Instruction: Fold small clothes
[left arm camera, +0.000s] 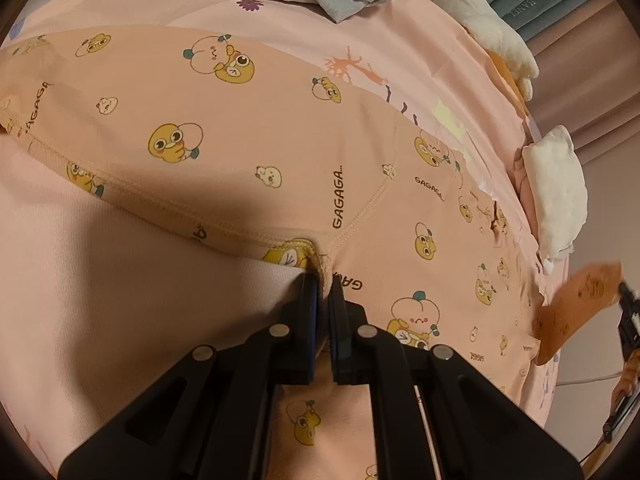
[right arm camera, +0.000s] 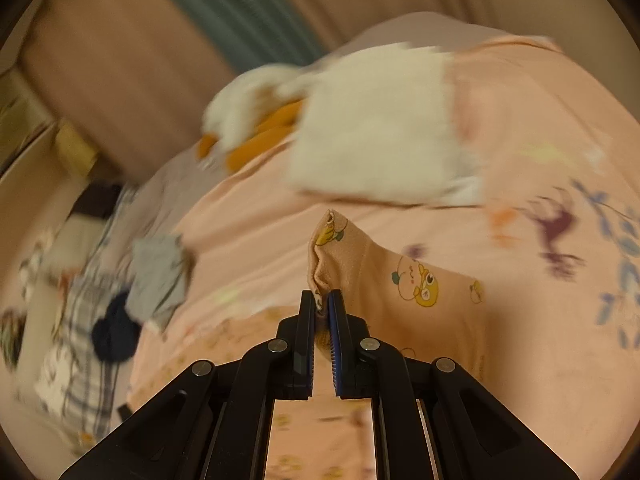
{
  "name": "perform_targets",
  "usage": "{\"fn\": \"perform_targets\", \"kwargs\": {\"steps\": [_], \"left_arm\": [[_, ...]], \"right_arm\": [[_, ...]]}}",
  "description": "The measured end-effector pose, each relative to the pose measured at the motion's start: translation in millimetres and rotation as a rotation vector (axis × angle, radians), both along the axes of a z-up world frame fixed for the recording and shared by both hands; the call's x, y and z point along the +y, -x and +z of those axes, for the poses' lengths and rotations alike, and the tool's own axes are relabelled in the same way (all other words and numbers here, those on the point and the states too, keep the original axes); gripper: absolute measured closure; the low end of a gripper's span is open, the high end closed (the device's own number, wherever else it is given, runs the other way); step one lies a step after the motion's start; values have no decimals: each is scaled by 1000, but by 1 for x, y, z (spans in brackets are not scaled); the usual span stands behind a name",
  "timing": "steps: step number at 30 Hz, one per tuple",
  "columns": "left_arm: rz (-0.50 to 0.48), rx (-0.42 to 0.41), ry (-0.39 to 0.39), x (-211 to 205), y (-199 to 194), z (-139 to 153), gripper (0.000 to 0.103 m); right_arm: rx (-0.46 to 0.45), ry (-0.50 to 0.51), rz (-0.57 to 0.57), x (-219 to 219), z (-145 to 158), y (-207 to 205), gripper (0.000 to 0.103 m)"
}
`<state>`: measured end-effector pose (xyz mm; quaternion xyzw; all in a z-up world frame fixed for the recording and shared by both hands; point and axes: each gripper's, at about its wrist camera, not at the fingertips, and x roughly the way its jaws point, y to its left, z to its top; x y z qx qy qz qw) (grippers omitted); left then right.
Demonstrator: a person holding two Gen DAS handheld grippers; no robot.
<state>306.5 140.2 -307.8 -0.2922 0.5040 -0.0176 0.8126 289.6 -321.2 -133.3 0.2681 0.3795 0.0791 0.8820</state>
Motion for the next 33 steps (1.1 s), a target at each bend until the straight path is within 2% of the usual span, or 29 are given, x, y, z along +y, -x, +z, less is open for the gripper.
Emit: {"fn": "perform_targets", "kwargs": {"steps": [3, 9, 15, 21, 24, 26, 27, 28, 30, 32, 33], "left_arm": [[-9, -8, 1, 0, 1, 0, 95], [-17, -13, -16, -2, 1, 1, 95], [-24, -17, -31, -3, -1, 1, 95], [-30, -38, -69, -7, 0, 1, 95], [-19, -41, -50, -5, 1, 0, 95], [-8, -43, -14, -1, 1, -2, 95], [-4, -43, 7, 2, 2, -3, 95], [-1, -40, 32, 5, 2, -3, 94], [-2, -20, 94, 10, 1, -2, 95], [7, 26, 130, 13, -2, 3, 87], [18, 44, 136, 14, -2, 9, 84]], "right_arm": [[-9, 13, 92, 48, 3, -15, 94], [3, 20, 219, 118, -1, -27, 94], [54, 30, 316, 179, -18, -31, 94], [90, 104, 413, 235, -38, -29, 94], [98, 115, 483, 260, -46, -25, 94], [100, 174, 515, 276, -49, -22, 94], [101, 216, 520, 280, -49, -20, 86], [96, 235, 529, 282, -48, -17, 82], [87, 248, 523, 271, -42, -10, 63], [51, 301, 486, 248, -30, -1, 50], [29, 343, 457, 229, -22, 7, 47]]}}
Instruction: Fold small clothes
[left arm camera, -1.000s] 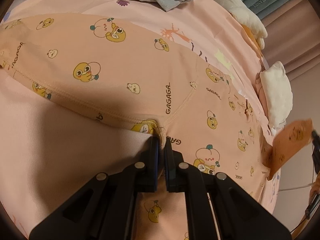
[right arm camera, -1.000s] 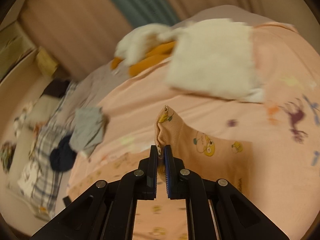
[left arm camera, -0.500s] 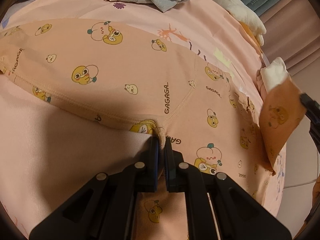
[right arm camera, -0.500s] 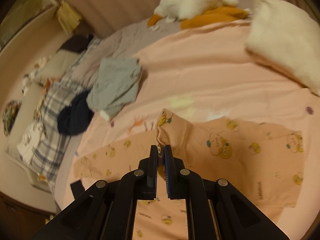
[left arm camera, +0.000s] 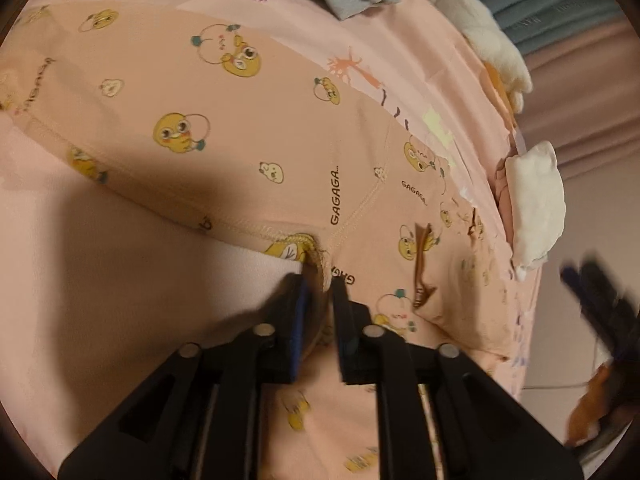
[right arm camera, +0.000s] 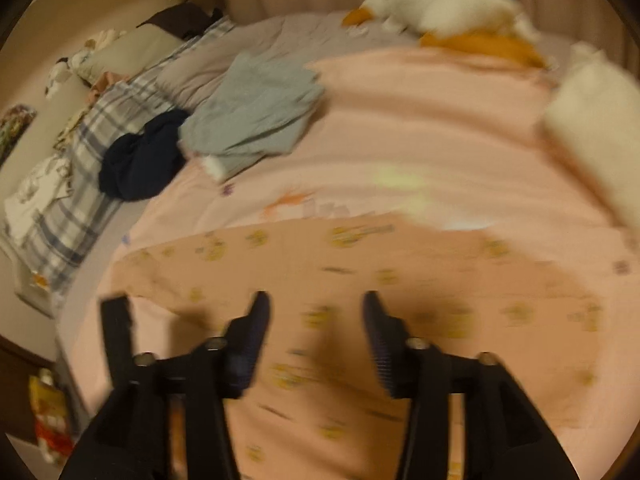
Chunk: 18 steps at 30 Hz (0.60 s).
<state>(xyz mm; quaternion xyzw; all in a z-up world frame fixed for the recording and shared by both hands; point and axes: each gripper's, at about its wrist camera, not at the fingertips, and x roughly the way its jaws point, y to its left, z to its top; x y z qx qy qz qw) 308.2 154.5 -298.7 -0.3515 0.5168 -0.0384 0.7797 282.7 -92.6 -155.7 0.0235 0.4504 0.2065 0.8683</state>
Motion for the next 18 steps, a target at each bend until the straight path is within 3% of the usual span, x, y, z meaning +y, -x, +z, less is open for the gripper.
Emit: {"fn": "perform_targets", "kwargs": {"steps": [4, 8, 10, 12, 15, 18], "left_arm": [[-51, -92, -16, -12, 6, 41, 73], [-100, -121, 45, -37, 10, 60, 65], [-152, -112, 130, -57, 5, 54, 63], [-178, -53, 195, -79, -2, 36, 63], [-173, 25, 249, -104, -9, 6, 65], [-159, 18, 255, -120, -16, -8, 65]], "right_arm": [[-81, 80, -99, -67, 12, 25, 45], [-90, 151, -215, -131, -1, 45, 41], [-71, 180, -268, -155, -15, 53, 41], [-32, 157, -299, -172, -30, 59, 41], [65, 132, -306, -186, -60, 66, 41], [98, 180, -281, -186, -79, 71, 41]]}}
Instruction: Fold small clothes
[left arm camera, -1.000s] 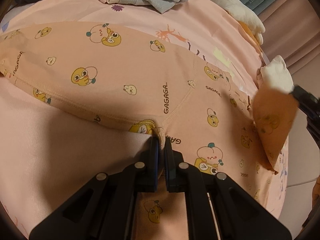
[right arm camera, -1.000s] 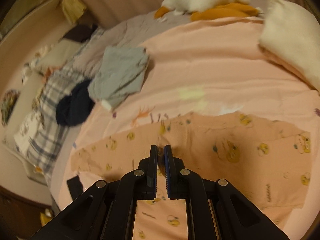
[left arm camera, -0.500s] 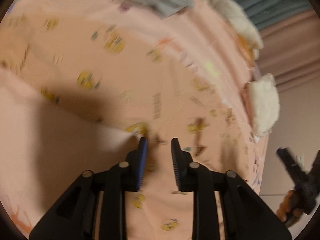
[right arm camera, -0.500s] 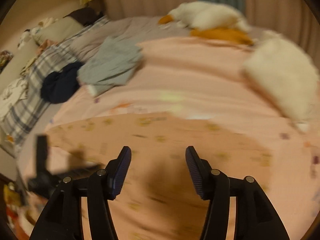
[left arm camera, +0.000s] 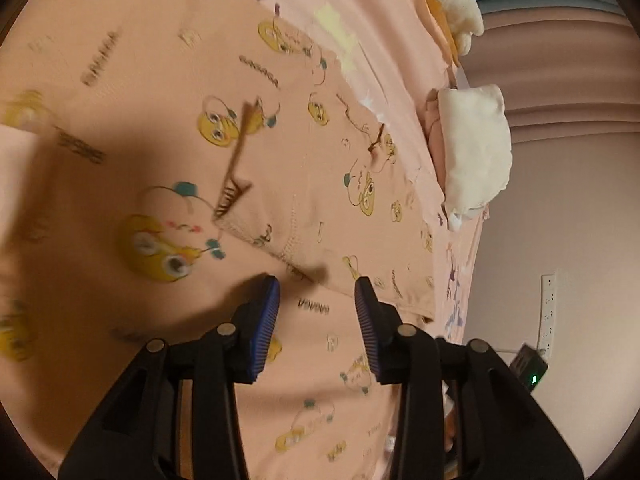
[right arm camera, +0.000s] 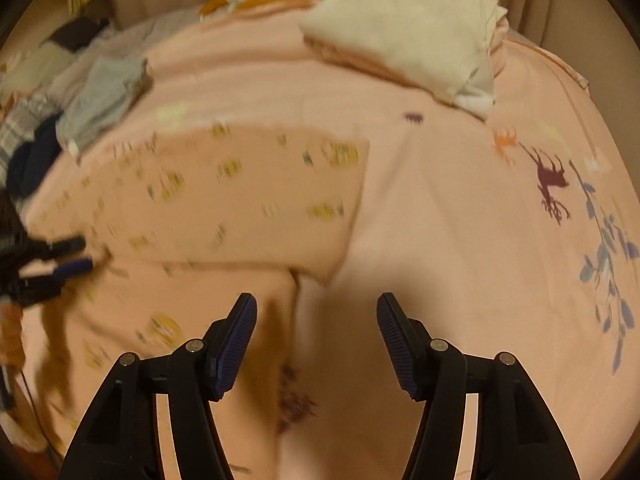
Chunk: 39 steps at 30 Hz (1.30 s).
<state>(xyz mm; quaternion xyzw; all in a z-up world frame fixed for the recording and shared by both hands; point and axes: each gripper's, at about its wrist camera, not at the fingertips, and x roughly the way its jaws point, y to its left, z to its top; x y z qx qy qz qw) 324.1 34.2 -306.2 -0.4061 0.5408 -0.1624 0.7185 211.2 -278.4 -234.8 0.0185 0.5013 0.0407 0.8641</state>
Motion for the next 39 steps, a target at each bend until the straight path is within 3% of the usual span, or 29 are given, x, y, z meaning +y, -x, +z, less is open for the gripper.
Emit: {"fn": "perform_targets", "kwargs": {"steps": [6, 7, 10, 12, 19, 23, 25, 26, 27, 28, 32, 39], "left_arm": [[77, -31, 8, -3, -16, -2, 66], [87, -40, -12, -3, -20, 0, 66], [113, -93, -140, -9, -22, 8, 84], [103, -136, -200, -13, -24, 12, 88], [176, -194, -165, -2, -32, 21, 91], [221, -259, -193, 10, -36, 37, 92], [251, -268, -164, 18, -37, 41, 92], [267, -268, -135, 22, -38, 41, 92], [287, -269, -104, 28, -40, 43, 92], [305, -272, -95, 32, -42, 44, 92], [372, -277, -152, 53, -46, 47, 92], [381, -156, -127, 73, -52, 11, 91]], "right_arm": [[-1, 22, 16, -1, -13, 6, 41], [-5, 12, 10, -5, -15, 7, 41], [-14, -21, -2, -14, -19, 8, 41], [-22, -21, 2, -15, -21, 8, 41], [-45, -71, -24, -9, -30, -14, 41], [-62, -224, -69, -18, -30, -16, 41], [-87, -238, -88, -18, -29, -17, 41], [-95, -199, -100, -16, -30, -18, 47], [-98, -171, -94, -13, -32, -20, 66], [-106, -161, -90, -11, -34, -21, 74], [-123, -258, -124, -21, -38, -19, 78], [-122, -171, -81, -14, -41, -17, 78]]}}
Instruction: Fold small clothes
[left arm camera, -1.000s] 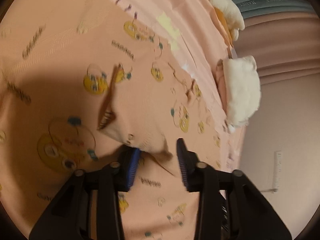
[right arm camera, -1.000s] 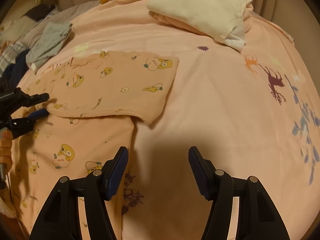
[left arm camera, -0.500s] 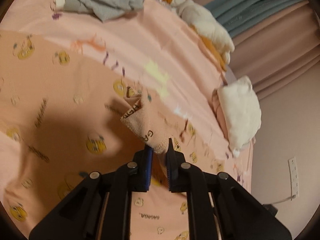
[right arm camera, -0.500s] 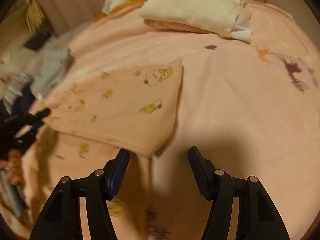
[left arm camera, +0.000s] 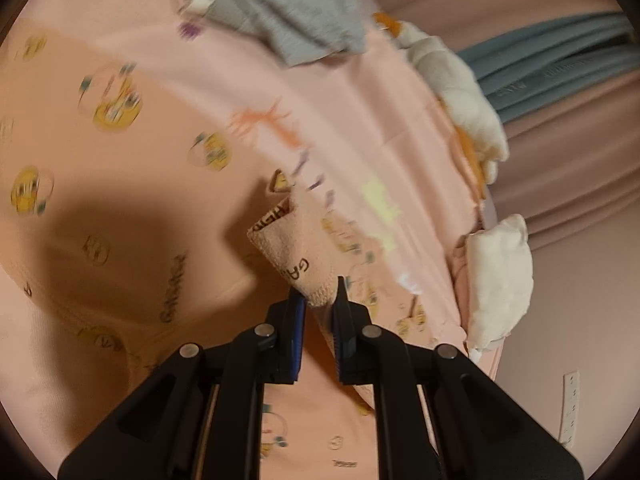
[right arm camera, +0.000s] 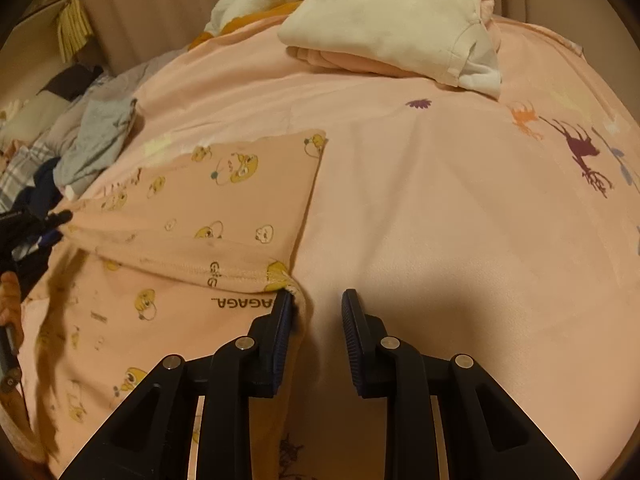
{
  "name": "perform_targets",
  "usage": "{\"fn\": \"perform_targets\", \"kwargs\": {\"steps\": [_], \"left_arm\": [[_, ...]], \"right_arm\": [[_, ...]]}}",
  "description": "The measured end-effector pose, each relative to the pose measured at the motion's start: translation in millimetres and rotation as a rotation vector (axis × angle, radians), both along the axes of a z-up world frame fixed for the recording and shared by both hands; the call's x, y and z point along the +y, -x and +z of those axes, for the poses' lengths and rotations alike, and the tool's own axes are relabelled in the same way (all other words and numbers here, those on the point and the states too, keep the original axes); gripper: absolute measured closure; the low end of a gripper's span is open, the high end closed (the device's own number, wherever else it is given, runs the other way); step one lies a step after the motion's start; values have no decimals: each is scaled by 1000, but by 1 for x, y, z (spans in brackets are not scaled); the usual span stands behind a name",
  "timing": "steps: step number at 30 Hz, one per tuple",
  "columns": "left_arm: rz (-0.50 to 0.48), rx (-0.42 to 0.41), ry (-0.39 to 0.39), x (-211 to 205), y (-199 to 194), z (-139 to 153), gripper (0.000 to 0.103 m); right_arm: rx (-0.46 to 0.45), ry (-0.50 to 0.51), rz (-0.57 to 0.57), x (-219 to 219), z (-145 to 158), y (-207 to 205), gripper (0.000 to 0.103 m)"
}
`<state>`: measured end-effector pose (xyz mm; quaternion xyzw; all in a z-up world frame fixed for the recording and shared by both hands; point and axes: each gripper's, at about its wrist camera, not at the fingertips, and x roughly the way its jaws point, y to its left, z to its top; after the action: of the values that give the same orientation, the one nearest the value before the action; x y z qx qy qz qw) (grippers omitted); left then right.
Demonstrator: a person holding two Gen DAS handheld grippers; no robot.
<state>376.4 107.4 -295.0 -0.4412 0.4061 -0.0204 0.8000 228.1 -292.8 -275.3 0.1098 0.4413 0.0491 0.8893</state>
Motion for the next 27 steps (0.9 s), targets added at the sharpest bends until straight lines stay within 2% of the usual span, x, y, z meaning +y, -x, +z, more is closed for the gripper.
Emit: {"fn": "perform_targets", "kwargs": {"steps": [3, 5, 7, 9, 10, 13, 16, 17, 18, 19, 20, 23, 26, 27], "left_arm": [[-4, 30, 42, 9, 3, -8, 89], [-24, 28, 41, 16, 8, -4, 86], [-15, 12, -10, 25, 15, 7, 86], [50, -18, -91, 44, 25, 20, 81], [69, -21, -103, 52, 29, 23, 77], [94, -4, -106, 83, 37, 30, 77], [137, 10, -161, 115, 51, 36, 76], [155, 19, -173, 127, 58, 37, 67], [175, 40, -169, 142, 66, 36, 60], [188, 64, -154, 155, 74, 33, 44], [198, 91, -130, 170, 84, 28, 41], [234, 88, -90, 197, 112, 22, 39], [331, 97, -76, 227, 137, 14, 36], [357, 104, -50, 237, 143, 9, 36]], "right_arm": [[9, -24, -2, -5, 1, -2, 78], [15, -26, 9, -7, 1, -2, 78], [20, -25, 11, -7, 1, -2, 78], [24, -19, 4, -6, 0, -2, 78], [22, -16, -1, -5, 0, -2, 78], [16, 6, -5, -1, -1, -1, 78], [11, 38, 1, 3, 0, 0, 78], [13, 40, 3, 2, 0, -1, 78], [15, 38, 3, 2, 0, -1, 77], [16, 30, 3, 1, 0, -1, 76], [16, 21, 2, 0, 0, -1, 75], [15, 10, 9, -1, 0, 0, 73], [15, 20, 13, 1, 0, -1, 72], [15, 22, 14, 2, 0, 0, 71]]}}
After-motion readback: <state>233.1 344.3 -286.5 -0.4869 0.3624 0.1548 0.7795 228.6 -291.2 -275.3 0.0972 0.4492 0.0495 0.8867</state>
